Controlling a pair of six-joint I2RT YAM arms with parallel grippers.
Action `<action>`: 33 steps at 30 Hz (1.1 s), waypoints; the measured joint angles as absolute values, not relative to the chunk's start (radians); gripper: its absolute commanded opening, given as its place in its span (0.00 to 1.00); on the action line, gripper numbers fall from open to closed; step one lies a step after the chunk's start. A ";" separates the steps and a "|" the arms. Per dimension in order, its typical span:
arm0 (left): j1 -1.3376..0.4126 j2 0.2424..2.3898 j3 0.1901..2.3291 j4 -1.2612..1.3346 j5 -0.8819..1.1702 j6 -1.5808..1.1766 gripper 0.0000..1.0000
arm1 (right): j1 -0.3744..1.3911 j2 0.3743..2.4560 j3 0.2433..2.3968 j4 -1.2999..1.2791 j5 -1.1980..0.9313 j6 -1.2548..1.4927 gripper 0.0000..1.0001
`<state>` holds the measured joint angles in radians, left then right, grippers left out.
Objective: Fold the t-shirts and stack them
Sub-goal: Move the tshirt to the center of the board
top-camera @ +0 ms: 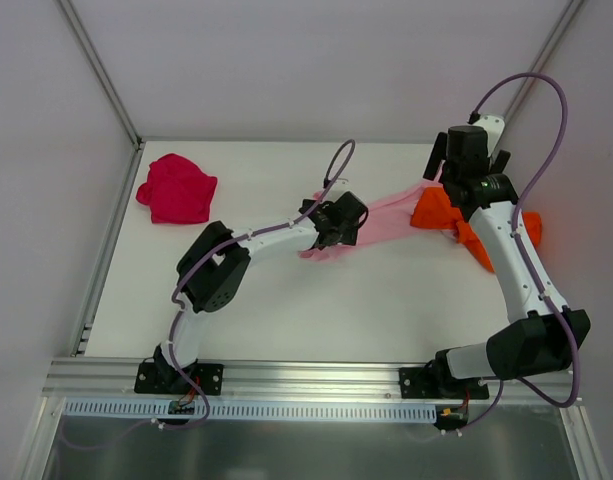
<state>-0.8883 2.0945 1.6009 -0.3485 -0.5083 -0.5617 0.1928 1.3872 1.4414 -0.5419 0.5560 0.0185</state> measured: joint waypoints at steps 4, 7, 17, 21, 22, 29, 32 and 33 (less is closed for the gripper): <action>-0.876 2.144 1.673 -0.436 -0.572 -0.603 0.99 | 0.193 1.387 1.441 -0.535 0.541 0.018 1.00; -0.871 2.182 1.709 -0.487 -0.611 -0.632 0.98 | 0.193 1.387 1.441 -0.534 0.537 0.018 1.00; -0.862 2.240 1.754 -0.652 -0.725 -0.765 0.00 | 0.193 1.385 1.400 -0.509 0.514 0.015 1.00; -0.862 2.238 1.750 -0.765 -0.810 -0.919 0.00 | 0.193 1.393 1.399 -0.509 0.508 0.015 1.00; -0.860 2.233 1.743 -0.794 -0.827 -0.958 0.00 | 0.193 1.401 1.399 -0.509 0.507 0.015 1.00; -0.830 2.160 1.677 -1.039 -0.930 -1.251 0.00 | 0.193 1.467 1.399 -0.514 0.492 0.015 1.00; -0.815 2.100 1.625 -1.106 -0.952 -1.334 0.00 | 0.193 1.487 1.410 -0.530 0.488 0.015 1.00; -0.809 2.076 1.602 -1.114 -0.957 -1.356 0.00 | 0.193 1.494 1.415 -0.532 0.485 0.015 1.00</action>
<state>-0.8089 2.0762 1.6020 -1.1145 -0.9573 -1.3563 0.1932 1.4944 1.4147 -0.5316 0.4850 0.0151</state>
